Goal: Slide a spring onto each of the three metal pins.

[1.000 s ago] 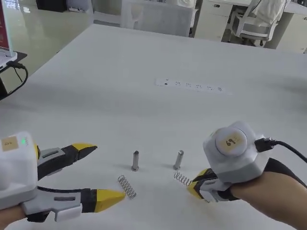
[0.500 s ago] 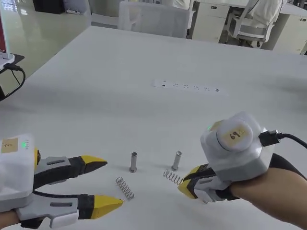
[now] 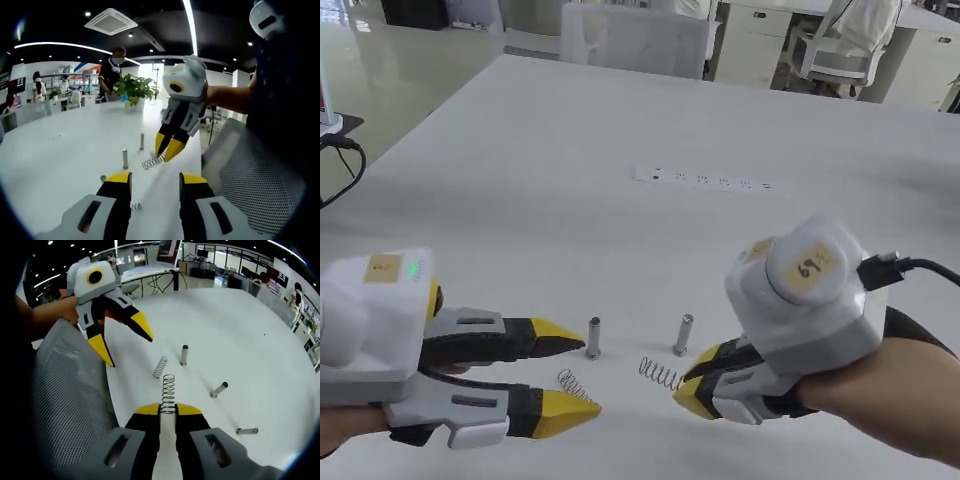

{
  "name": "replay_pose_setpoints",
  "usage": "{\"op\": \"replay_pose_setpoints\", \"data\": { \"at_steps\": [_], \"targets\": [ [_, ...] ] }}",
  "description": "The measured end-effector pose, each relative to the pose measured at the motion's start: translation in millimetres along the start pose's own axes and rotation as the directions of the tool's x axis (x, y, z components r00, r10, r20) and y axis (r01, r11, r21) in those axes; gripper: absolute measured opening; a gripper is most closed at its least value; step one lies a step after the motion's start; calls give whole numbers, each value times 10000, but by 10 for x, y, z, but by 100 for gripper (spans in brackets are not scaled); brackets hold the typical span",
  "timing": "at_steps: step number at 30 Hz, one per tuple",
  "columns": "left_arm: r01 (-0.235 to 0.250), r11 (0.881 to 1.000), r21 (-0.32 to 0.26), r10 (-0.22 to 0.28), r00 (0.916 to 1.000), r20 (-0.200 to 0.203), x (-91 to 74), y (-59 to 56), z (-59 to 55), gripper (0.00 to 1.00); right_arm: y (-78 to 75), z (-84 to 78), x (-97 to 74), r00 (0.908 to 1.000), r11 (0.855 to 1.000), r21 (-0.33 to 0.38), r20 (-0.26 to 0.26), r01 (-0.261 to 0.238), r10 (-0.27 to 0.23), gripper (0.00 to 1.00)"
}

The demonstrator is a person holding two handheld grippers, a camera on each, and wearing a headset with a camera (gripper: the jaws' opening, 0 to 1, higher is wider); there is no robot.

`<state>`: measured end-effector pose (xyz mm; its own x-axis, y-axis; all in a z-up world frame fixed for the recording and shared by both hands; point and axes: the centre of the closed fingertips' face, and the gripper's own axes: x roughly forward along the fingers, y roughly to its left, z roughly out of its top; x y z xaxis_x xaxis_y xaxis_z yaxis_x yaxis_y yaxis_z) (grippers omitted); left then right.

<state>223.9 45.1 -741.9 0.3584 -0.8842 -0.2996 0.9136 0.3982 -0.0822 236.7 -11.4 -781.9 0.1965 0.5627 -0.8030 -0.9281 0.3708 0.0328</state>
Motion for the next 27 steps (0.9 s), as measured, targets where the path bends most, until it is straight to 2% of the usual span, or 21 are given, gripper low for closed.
{"op": "replay_pose_setpoints", "data": {
  "at_steps": [8,15,27],
  "targets": [
    [490,9975,505,-469,9980,-415,76,-72,-22,28,177,85,-37,9984,9962,-663,-36,-559,558,8],
    [798,9943,713,-758,9955,-572,113,-141,-44,25,372,132,-66,9934,9812,-1552,-187,-1149,1134,8],
    [1383,9834,1173,-1292,9882,-822,165,-275,-80,16,502,158,-116,9870,9591,-2330,-327,-1607,1574,8]
  ]
}}
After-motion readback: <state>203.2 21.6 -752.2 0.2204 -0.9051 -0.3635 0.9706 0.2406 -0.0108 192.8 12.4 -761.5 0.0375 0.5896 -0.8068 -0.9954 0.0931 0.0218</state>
